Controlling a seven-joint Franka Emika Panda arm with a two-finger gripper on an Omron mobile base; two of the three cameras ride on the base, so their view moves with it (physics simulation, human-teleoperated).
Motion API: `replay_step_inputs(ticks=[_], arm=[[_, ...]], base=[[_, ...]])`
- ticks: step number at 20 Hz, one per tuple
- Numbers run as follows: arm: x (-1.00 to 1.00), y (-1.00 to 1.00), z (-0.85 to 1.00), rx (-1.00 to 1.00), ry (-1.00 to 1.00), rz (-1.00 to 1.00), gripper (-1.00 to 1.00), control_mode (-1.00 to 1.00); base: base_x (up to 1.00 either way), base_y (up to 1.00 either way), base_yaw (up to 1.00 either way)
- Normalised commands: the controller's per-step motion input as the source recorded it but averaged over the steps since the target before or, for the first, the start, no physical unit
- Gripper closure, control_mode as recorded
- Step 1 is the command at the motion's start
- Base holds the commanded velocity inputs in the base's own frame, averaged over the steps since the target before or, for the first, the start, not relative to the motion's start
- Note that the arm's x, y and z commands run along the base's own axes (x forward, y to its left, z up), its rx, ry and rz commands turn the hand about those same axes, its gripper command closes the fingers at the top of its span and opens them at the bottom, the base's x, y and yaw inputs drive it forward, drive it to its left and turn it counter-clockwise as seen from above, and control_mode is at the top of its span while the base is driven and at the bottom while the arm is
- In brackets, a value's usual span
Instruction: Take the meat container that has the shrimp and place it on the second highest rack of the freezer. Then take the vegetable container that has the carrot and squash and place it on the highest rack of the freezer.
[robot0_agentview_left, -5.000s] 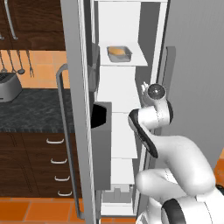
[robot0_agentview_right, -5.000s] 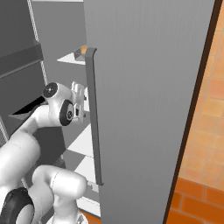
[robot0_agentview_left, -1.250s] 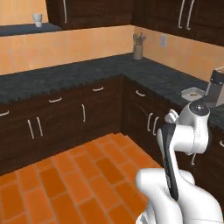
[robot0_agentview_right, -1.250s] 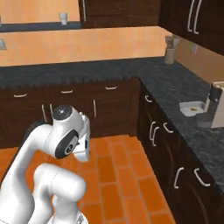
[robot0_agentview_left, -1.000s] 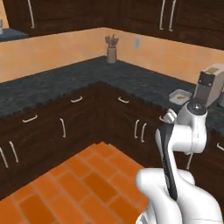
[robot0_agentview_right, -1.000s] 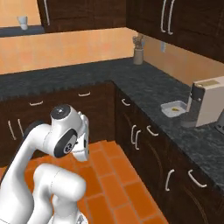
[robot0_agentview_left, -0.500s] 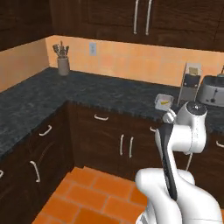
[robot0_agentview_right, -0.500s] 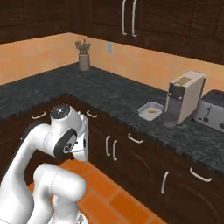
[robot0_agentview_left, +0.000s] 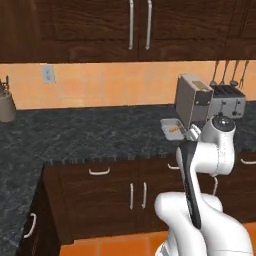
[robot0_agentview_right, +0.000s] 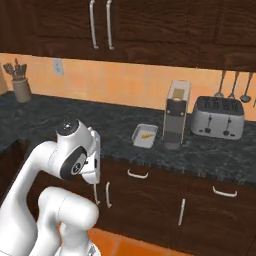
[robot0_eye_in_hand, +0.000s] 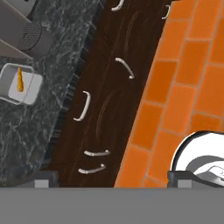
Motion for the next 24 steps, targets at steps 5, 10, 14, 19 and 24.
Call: replay_step_inputs(ticks=[5, 10, 14, 19, 24], arm=[[0.00, 0.00, 0.00, 0.00, 0.00, 0.00, -1.00, 1.00], [0.00, 0.00, 0.00, 0.00, 0.00, 0.00, -1.00, 1.00], [0.13, 0.00, -0.39, 0.00, 0.05, 0.00, -1.00, -1.00], [0.40, -0.01, -0.68, 0.02, 0.24, 0.05, -1.00, -1.00], [0.90, 0.03, -0.06, 0.04, 0.11, 0.00, -1.00, -1.00]], base=[[0.96, 0.12, -0.50], [0.63, 0.03, -0.05], [0.11, 0.05, -0.02], [0.00, 0.00, 0.00], [0.00, 0.00, 0.00]])
